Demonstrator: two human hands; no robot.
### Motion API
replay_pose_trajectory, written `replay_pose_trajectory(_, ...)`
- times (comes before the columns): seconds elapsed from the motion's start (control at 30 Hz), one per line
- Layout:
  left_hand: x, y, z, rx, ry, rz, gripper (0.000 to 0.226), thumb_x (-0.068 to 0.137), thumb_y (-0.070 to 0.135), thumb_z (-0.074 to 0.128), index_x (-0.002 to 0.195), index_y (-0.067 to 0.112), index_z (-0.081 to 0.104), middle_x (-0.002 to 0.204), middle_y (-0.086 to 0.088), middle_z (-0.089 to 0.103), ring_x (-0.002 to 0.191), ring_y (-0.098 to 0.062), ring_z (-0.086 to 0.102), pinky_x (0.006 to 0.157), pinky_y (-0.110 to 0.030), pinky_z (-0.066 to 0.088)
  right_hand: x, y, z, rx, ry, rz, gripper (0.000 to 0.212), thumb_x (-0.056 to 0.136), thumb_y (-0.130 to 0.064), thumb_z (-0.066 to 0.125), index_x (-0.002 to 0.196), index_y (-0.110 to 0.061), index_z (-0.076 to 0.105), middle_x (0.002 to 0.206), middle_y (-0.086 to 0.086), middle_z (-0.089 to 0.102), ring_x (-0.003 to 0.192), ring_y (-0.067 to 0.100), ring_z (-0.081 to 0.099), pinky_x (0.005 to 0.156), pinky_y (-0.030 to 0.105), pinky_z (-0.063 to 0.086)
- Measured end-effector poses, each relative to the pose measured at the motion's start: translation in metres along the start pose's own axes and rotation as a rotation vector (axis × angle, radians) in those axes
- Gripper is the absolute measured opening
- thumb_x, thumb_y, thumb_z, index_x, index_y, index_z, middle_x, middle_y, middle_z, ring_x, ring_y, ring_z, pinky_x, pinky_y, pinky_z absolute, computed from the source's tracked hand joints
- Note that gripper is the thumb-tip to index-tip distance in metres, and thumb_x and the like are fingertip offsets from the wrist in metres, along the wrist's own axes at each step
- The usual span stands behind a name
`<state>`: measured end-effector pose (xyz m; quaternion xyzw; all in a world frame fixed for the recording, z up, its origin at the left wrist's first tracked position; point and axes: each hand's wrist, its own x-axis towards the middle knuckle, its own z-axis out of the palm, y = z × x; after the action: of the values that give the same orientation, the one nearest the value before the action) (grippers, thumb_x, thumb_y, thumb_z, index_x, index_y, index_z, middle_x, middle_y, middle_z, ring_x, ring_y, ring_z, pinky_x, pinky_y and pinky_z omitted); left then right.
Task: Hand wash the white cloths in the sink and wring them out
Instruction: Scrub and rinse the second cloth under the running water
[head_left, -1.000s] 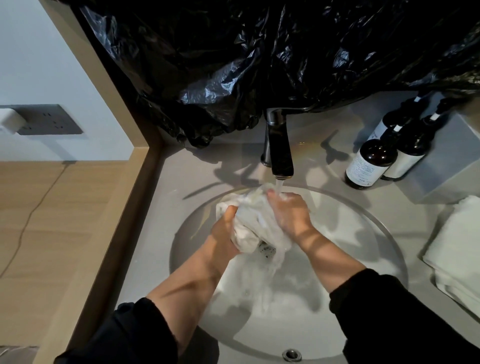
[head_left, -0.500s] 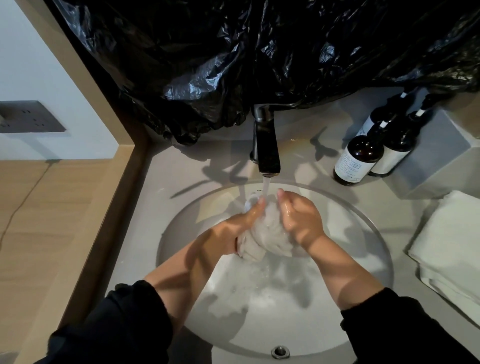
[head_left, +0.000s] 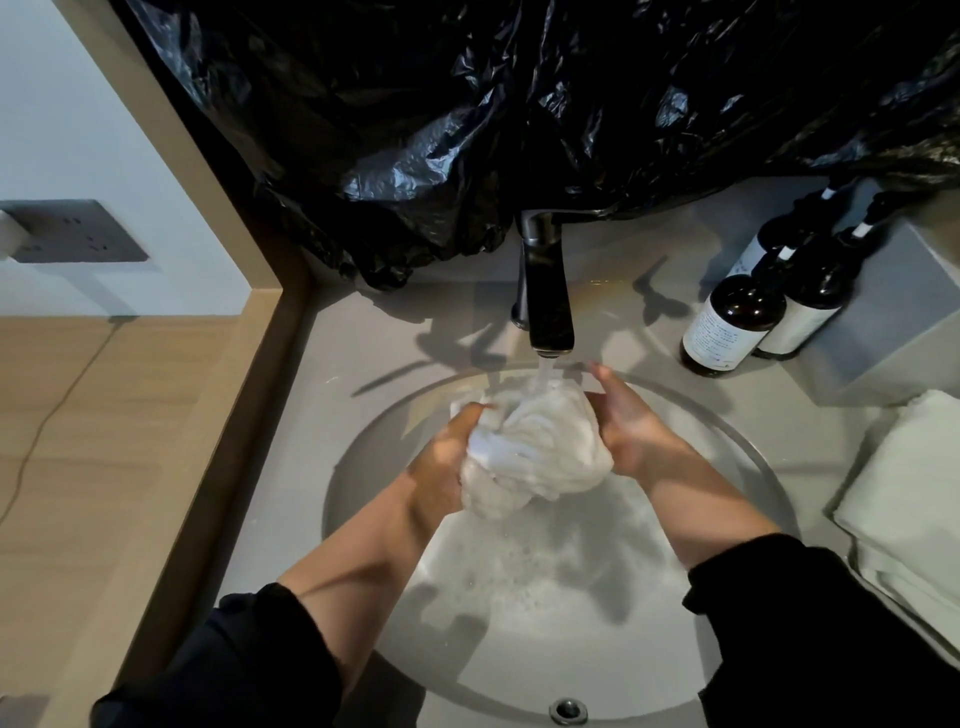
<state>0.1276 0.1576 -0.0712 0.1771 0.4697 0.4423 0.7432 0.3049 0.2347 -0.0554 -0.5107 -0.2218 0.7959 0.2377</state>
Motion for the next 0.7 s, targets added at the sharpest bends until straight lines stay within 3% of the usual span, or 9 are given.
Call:
replay_pose_trajectory(0.13, -0.002, -0.002, 0.001, -0.186, 0.056, -0.026, 0.037, 0.09, 0.044, 0.048, 0.077, 0.018, 0.071, 0.061, 0.0, 0.069, 0.055, -0.015, 0.067, 0.054, -0.028, 0.054, 0.001, 0.025, -0.015, 0.377, -0.166, -0.058, 0.061, 0.065, -0.04, 0.081, 0.117, -0.018, 0.057, 0.119, 0.008, 0.061, 0.099, 0.027, 0.065, 0.08, 0.038, 0.057)
replay_pose_trajectory(0.23, -0.005, -0.005, 0.004, -0.26, 0.136, -0.032, 0.036, 0.065, 0.052, 0.057, 0.049, 0.025, 0.073, 0.052, 0.007, 0.065, 0.045, -0.007, 0.062, 0.04, -0.022, 0.048, 0.003, 0.036, -0.001, 0.32, -0.096, -0.095, 0.055, 0.089, -0.058, 0.046, 0.121, -0.016, 0.061, 0.11, 0.009, 0.061, 0.091, 0.024, 0.063, 0.084, 0.037, 0.048)
replay_pose_trajectory(0.3, 0.001, -0.009, 0.016, -0.323, -0.104, -0.123, 0.044, 0.088, 0.052, 0.037, 0.064, 0.04, 0.072, 0.07, 0.03, 0.054, 0.058, 0.016, 0.047, 0.037, 0.003, 0.018, 0.006, 0.04, 0.011, 0.333, -0.173, -0.147, 0.064, 0.091, -0.062, 0.037, 0.126, -0.011, 0.056, 0.116, 0.01, 0.054, 0.106, 0.024, 0.053, 0.097, 0.038, 0.035)
replay_pose_trajectory(0.33, 0.004, -0.013, 0.021, -0.307, -0.249, -0.155, 0.045, 0.09, 0.058, 0.025, 0.07, 0.046, 0.063, 0.073, 0.036, 0.036, 0.057, 0.02, 0.029, 0.017, -0.048, 0.01, 0.005, 0.04, 0.017, 0.32, -0.177, -0.166, 0.065, 0.091, -0.062, 0.036, 0.123, -0.009, 0.056, 0.115, 0.011, 0.056, 0.109, 0.024, 0.051, 0.099, 0.037, 0.034)
replay_pose_trajectory(0.37, 0.001, -0.016, 0.021, -0.134, -0.343, -0.226, 0.041, 0.085, 0.063, 0.026, 0.063, 0.039, 0.05, 0.061, 0.029, 0.024, 0.044, 0.013, 0.017, 0.028, -0.041, 0.035, 0.003, 0.037, 0.024, 0.314, -0.138, -0.184, 0.064, 0.091, -0.062, 0.039, 0.116, -0.008, 0.06, 0.111, 0.013, 0.061, 0.107, 0.026, 0.055, 0.1, 0.038, 0.038)
replay_pose_trajectory(0.4, 0.001, -0.022, 0.018, -0.094, -0.37, -0.313, 0.037, 0.082, 0.059, 0.037, 0.057, 0.032, 0.039, 0.055, 0.022, 0.018, 0.038, 0.007, 0.012, 0.048, -0.003, 0.03, 0.006, 0.035, 0.028, 0.311, -0.07, -0.199, 0.061, 0.089, -0.061, 0.047, 0.11, -0.006, 0.064, 0.106, 0.014, 0.066, 0.105, 0.029, 0.06, 0.099, 0.04, 0.044)
replay_pose_trajectory(0.43, 0.007, -0.018, 0.017, -0.142, -0.43, -0.395, 0.036, 0.079, 0.05, 0.049, 0.056, 0.026, 0.037, 0.054, 0.018, 0.018, 0.036, 0.0, 0.012, 0.045, -0.003, 0.014, 0.007, 0.034, 0.032, 0.245, 0.013, -0.241, 0.056, 0.086, -0.056, 0.058, 0.106, -0.005, 0.067, 0.103, 0.016, 0.069, 0.103, 0.031, 0.063, 0.097, 0.041, 0.048)
replay_pose_trajectory(0.6, 0.01, -0.016, -0.004, -0.098, -0.398, -0.38, 0.042, 0.081, 0.05, 0.054, 0.06, 0.02, 0.034, 0.056, 0.007, 0.038, 0.037, -0.005, 0.027, 0.04, -0.014, 0.021, 0.018, 0.029, 0.044, -0.139, 0.476, -0.417, 0.009, 0.086, -0.021, 0.063, 0.083, -0.013, 0.065, 0.078, 0.002, 0.066, 0.076, 0.025, 0.064, 0.07, 0.03, 0.05)
replay_pose_trajectory(0.7, 0.013, -0.019, -0.007, 0.041, -0.024, -0.222, 0.048, 0.077, 0.068, 0.06, 0.095, 0.024, 0.056, 0.078, 0.001, 0.061, 0.055, -0.016, 0.062, 0.05, -0.027, 0.051, 0.027, 0.02, 0.037, -0.439, 0.577, -0.375, 0.027, 0.091, -0.035, 0.058, 0.09, -0.008, 0.065, 0.081, 0.005, 0.062, 0.077, 0.023, 0.057, 0.075, 0.032, 0.048)
